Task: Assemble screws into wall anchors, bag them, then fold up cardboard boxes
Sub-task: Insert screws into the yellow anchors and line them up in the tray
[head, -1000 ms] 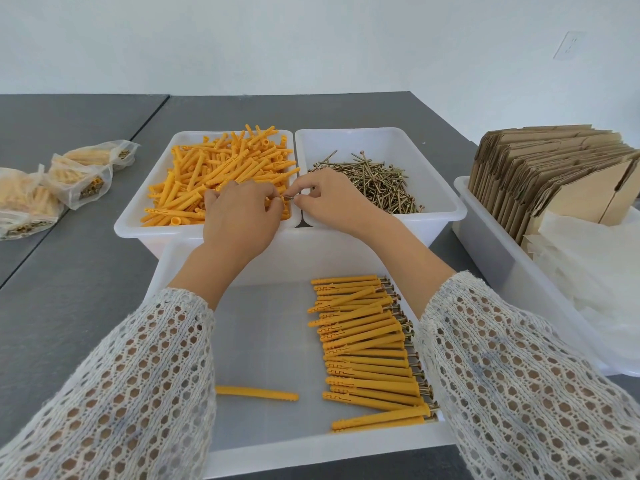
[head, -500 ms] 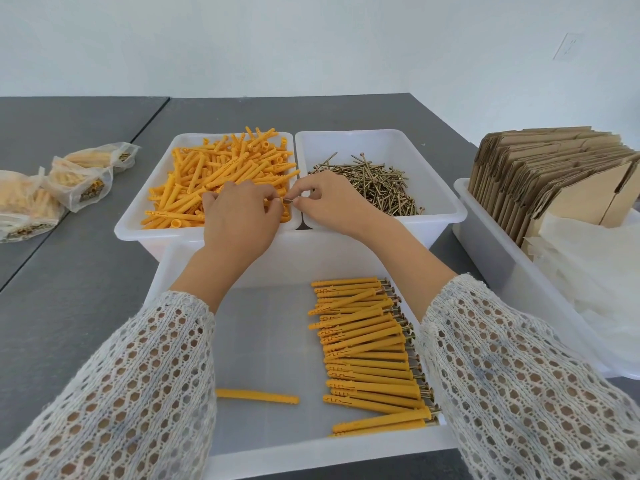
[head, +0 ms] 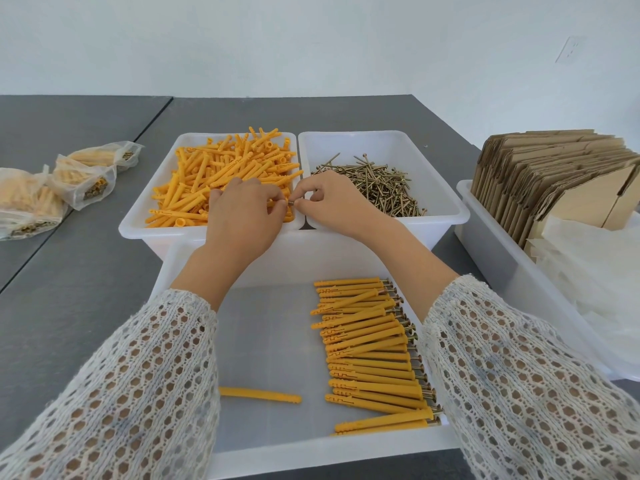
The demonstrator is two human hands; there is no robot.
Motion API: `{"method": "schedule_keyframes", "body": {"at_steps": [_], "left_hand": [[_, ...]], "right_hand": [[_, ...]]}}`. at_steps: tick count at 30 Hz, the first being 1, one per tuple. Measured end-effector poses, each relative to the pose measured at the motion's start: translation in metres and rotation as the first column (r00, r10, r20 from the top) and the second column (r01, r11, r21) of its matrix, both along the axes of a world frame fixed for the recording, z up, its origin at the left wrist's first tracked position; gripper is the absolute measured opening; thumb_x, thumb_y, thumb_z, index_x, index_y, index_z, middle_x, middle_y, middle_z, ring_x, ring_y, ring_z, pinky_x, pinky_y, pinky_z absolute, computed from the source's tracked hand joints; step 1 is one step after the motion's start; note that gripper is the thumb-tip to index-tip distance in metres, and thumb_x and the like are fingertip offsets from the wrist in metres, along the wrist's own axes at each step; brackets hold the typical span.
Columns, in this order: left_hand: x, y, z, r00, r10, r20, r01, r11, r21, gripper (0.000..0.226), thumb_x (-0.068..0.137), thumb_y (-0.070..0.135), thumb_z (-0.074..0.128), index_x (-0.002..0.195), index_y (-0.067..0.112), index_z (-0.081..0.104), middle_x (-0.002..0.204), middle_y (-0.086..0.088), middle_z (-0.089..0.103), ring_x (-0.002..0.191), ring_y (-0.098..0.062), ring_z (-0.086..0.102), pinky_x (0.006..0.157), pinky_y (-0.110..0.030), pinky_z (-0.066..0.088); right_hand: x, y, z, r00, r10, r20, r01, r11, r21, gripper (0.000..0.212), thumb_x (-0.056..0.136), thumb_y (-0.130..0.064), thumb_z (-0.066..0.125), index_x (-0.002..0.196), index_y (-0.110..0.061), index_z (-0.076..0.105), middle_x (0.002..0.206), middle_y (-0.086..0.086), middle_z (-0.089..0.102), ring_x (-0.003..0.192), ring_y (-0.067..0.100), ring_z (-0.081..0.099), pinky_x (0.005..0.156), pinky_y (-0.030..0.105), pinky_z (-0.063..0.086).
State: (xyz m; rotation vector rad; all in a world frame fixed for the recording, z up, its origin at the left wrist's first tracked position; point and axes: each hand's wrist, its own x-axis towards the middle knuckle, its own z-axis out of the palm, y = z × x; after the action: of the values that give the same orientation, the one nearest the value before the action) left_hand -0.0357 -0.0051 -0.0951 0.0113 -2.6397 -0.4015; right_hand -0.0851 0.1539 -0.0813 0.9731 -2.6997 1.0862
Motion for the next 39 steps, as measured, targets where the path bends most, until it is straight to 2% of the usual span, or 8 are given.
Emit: {"method": "schedule_keyframes", "body": {"at_steps": [7,12,17,22,25,29,35,39], "left_hand": [[-0.0002,-0.0001,0.0001,1.000,-0.012,-0.013,0.012,1.000,-0.014,0.023,0.099,0.032,0.050,0.096,0.024,0.072,0.087,0.004,0.054,0.099,-0.027,0.050,0.085,-0.042,0.031],[-0.0008,-0.0004,0.0000,1.000,-0.018,-0.014,0.017,1.000,-0.022,0.023,0.098,0.032,0.049,0.096,0.025,0.071,0.087,0.004,0.054,0.099,-0.027,0.050,0.084,-0.042,0.030],[-0.0010,-0.0009,-0.0001,1.000,-0.025,-0.008,0.025,0.999,-0.020,0.024,0.098,0.032,0.049,0.096,0.024,0.071,0.089,0.002,0.057,0.098,-0.027,0.050,0.085,-0.043,0.031],[-0.0010,-0.0013,0.0001,0.999,-0.048,0.024,0.048,0.999,-0.014,0.024,0.098,0.032,0.049,0.098,0.025,0.071,0.093,0.000,0.061,0.101,-0.027,0.050,0.086,-0.044,0.031],[-0.0011,-0.0013,-0.0003,0.996,-0.077,0.038,0.077,0.997,-0.009,0.024,0.098,0.032,0.048,0.100,0.026,0.071,0.092,0.000,0.060,0.097,-0.025,0.048,0.083,-0.042,0.027],[-0.0010,-0.0017,0.0001,0.993,-0.100,0.056,0.099,0.995,0.017,0.023,0.097,0.031,0.049,0.097,0.027,0.071,0.091,0.000,0.060,0.098,-0.026,0.049,0.088,-0.045,0.031],[0.0000,-0.0015,0.0009,0.991,-0.120,0.060,0.119,0.993,0.022,0.022,0.097,0.030,0.049,0.096,0.028,0.070,0.090,0.001,0.059,0.095,-0.024,0.047,0.086,-0.044,0.030],[0.0007,-0.0021,0.0017,0.990,-0.133,0.056,0.133,0.991,0.011,0.021,0.097,0.029,0.049,0.095,0.027,0.069,0.085,0.003,0.055,0.090,-0.022,0.043,0.084,-0.042,0.030]], "right_hand": [[0.0010,0.0003,-0.0002,1.000,-0.009,0.002,0.009,1.000,-0.013,0.013,0.090,-0.013,0.059,0.087,-0.015,0.072,0.057,-0.028,0.053,0.045,-0.007,0.050,0.057,0.020,0.033],[0.0016,0.0010,0.0001,0.999,-0.001,-0.032,0.002,0.999,0.034,0.011,0.091,-0.013,0.059,0.091,-0.014,0.070,0.056,-0.047,0.047,0.049,-0.011,0.050,0.059,0.022,0.033],[0.0023,0.0008,0.0001,0.999,0.001,-0.048,0.001,0.999,0.047,0.014,0.093,-0.014,0.057,0.094,-0.013,0.070,0.052,-0.049,0.043,0.051,-0.016,0.049,0.059,0.023,0.033],[0.0033,-0.0002,0.0018,0.999,-0.004,-0.035,0.006,0.999,0.045,0.015,0.095,-0.016,0.055,0.095,-0.014,0.070,0.051,-0.046,0.045,0.051,-0.016,0.049,0.058,0.022,0.034],[0.0030,-0.0005,0.0017,1.000,-0.029,-0.009,0.029,0.999,0.018,0.017,0.094,-0.016,0.055,0.097,-0.015,0.072,0.050,-0.029,0.049,0.049,-0.013,0.049,0.057,0.020,0.031],[0.0024,-0.0010,0.0013,1.000,-0.030,-0.002,0.030,0.999,0.015,0.017,0.095,-0.017,0.054,0.096,-0.017,0.071,0.061,-0.024,0.045,0.050,-0.015,0.048,0.056,0.020,0.029],[-0.0006,-0.0008,-0.0005,1.000,-0.024,-0.015,0.024,1.000,0.008,0.021,0.096,-0.015,0.050,0.097,-0.017,0.072,0.071,-0.022,0.054,0.054,-0.015,0.048,0.057,0.019,0.030],[-0.0039,-0.0015,-0.0032,1.000,-0.028,-0.014,0.028,1.000,0.011,0.025,0.096,-0.015,0.048,0.097,-0.018,0.073,0.099,-0.009,0.068,0.061,-0.012,0.050,0.064,0.022,0.038]]}}
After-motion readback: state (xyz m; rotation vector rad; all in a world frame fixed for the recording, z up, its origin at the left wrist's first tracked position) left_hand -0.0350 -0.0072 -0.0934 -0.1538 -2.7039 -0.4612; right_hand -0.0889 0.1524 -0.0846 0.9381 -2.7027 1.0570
